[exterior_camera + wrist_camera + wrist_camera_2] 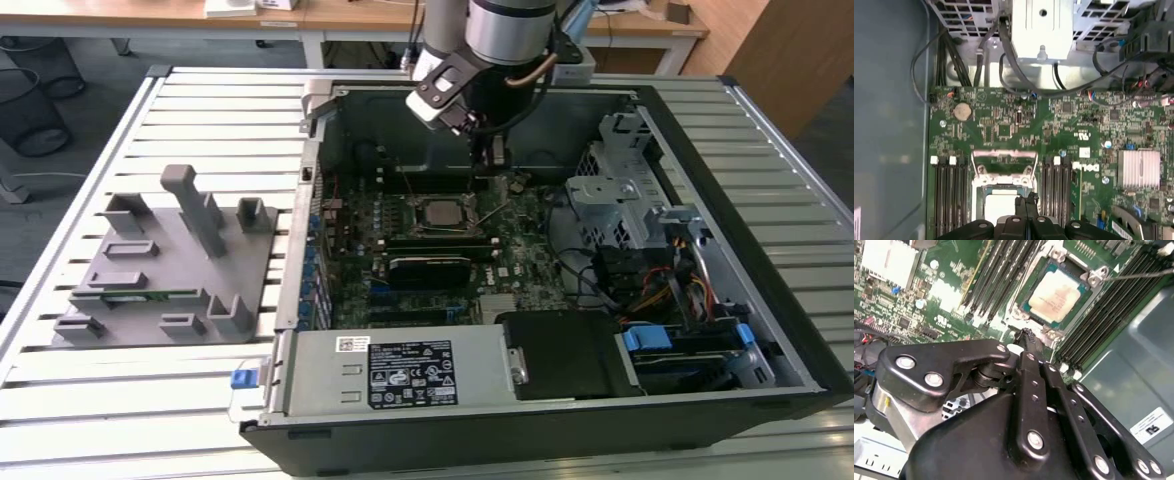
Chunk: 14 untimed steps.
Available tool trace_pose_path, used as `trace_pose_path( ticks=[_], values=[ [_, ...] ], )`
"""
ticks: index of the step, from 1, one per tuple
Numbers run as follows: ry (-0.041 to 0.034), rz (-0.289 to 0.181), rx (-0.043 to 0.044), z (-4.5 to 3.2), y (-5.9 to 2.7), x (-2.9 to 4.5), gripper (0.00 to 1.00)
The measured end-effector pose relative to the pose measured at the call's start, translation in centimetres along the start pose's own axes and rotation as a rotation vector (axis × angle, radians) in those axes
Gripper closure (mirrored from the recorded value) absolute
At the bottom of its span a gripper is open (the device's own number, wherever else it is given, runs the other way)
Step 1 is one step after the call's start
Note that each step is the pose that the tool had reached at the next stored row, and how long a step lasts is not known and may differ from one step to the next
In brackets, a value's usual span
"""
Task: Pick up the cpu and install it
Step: 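Close the cpu cover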
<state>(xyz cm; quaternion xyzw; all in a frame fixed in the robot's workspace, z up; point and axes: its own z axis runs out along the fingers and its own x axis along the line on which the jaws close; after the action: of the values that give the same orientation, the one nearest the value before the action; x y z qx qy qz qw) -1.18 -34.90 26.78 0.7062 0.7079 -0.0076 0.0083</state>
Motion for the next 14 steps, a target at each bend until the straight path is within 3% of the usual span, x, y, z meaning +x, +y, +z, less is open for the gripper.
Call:
trace_pose_path(
  ticks=[14],
  values=[
    [0.0, 0.0, 0.0173, 0.0, 3.26, 0.0, 0.89]
  ],
)
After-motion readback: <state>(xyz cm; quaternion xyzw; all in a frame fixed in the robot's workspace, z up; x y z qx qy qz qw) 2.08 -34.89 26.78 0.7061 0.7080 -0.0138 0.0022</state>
